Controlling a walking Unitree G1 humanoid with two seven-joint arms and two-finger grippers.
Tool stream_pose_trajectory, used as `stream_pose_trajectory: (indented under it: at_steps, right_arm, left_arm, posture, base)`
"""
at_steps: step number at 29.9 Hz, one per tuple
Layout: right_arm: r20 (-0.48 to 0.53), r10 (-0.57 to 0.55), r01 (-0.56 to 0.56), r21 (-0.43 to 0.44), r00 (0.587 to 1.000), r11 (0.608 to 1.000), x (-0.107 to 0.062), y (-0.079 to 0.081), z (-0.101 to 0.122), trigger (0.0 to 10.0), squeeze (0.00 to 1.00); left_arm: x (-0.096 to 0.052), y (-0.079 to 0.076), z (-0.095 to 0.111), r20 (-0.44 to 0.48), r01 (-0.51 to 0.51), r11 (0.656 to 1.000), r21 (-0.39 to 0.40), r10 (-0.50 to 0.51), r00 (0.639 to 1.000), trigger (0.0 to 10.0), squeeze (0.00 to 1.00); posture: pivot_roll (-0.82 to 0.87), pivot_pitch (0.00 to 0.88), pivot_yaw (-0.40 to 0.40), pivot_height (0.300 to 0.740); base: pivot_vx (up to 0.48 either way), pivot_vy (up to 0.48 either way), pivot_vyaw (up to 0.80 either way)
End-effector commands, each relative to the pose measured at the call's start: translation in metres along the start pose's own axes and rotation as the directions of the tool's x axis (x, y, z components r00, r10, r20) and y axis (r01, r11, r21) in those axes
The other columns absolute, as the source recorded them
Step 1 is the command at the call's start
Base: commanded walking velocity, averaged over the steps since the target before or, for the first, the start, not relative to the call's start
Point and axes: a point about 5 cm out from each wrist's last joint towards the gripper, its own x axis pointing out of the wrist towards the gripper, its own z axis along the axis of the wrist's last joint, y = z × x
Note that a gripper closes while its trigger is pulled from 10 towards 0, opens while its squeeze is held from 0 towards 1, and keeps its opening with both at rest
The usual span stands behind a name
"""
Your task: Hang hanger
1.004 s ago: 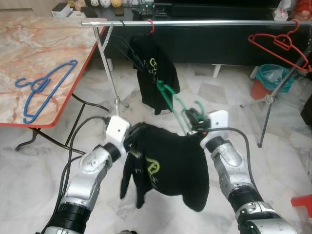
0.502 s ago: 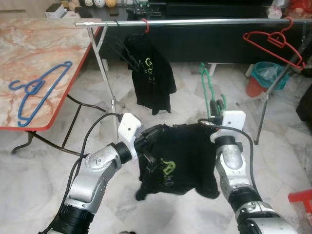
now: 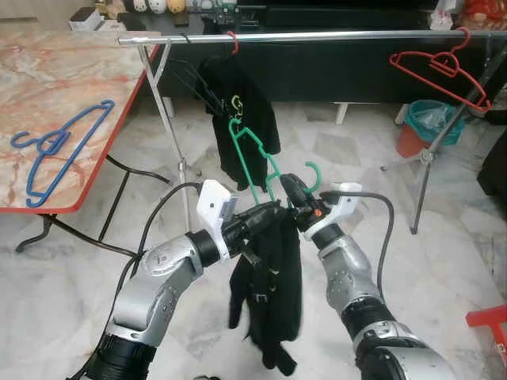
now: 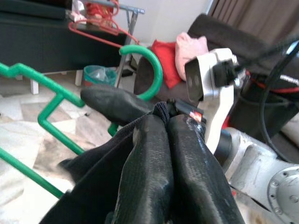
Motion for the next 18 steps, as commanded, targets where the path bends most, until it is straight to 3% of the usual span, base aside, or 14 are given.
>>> stream_pose_trajectory:
  at_steps: [1, 3, 4, 5, 12, 13, 18]
  right_arm:
    - [-0.026, 0.047, -0.048, -0.055, 0.999, 0.997, 0.002, 0.003, 0.001, 10.0, 0.00]
    - [0.032, 0.117, -0.120, 0.104, 0.993, 0.987, 0.006, 0.004, 0.009, 10.0, 0.00]
    - [0.178, 0.274, -0.319, 0.322, 0.945, 0.892, 0.008, 0.012, 0.024, 10.0, 0.00]
    - [0.250, 0.319, -0.394, 0.366, 0.914, 0.843, 0.009, 0.015, 0.033, 10.0, 0.00]
    - [0.342, 0.272, -0.402, 0.402, 0.899, 0.823, 0.009, 0.006, 0.046, 10.0, 0.00]
    - [0.400, 0.264, -0.429, 0.411, 0.878, 0.804, 0.007, 0.004, 0.053, 10.0, 0.00]
    - [0.469, 0.268, -0.476, 0.407, 0.841, 0.780, 0.000, 0.002, 0.062, 10.0, 0.00]
  left_arm:
    - [-0.002, -0.002, 0.005, 0.016, 0.016, 1.000, 0.008, -0.016, 1.000, 10.0, 0.00]
    - [-0.003, -0.003, 0.005, 0.011, 0.023, 1.000, 0.003, -0.023, 1.000, 10.0, 0.00]
    - [-0.004, -0.003, 0.005, 0.010, 0.030, 1.000, -0.005, -0.030, 0.999, 10.0, 0.00]
    - [-0.004, -0.004, 0.005, 0.010, 0.033, 0.999, -0.007, -0.033, 0.999, 10.0, 0.00]
    - [-0.004, -0.006, 0.006, 0.014, 0.037, 0.999, -0.015, -0.037, 0.999, 10.0, 0.00]
    - [-0.006, -0.006, 0.006, 0.013, 0.038, 0.999, -0.018, -0.038, 0.999, 10.0, 0.00]
    - [-0.008, -0.004, 0.007, 0.021, 0.032, 0.999, -0.028, -0.031, 0.999, 10.0, 0.00]
  posture:
    - [0.06, 0.094, -0.007, 0.740]
    - [0.05, 0.094, -0.007, 0.740]
    - [0.05, 0.093, -0.009, 0.740]
    - [0.05, 0.093, -0.009, 0.740]
    - [0.06, 0.094, -0.013, 0.740]
    - [0.06, 0.095, -0.013, 0.740]
    - [0.06, 0.094, -0.012, 0.740]
  base:
    - [0.000, 0.000, 0.00]
    - [0.000, 0.000, 0.00]
    - [0.000, 0.000, 0.00]
    - [0.000, 0.000, 0.00]
    - [0.000, 0.000, 0.00]
    - [0.000, 0.000, 0.00]
    - [0.000, 0.000, 0.00]
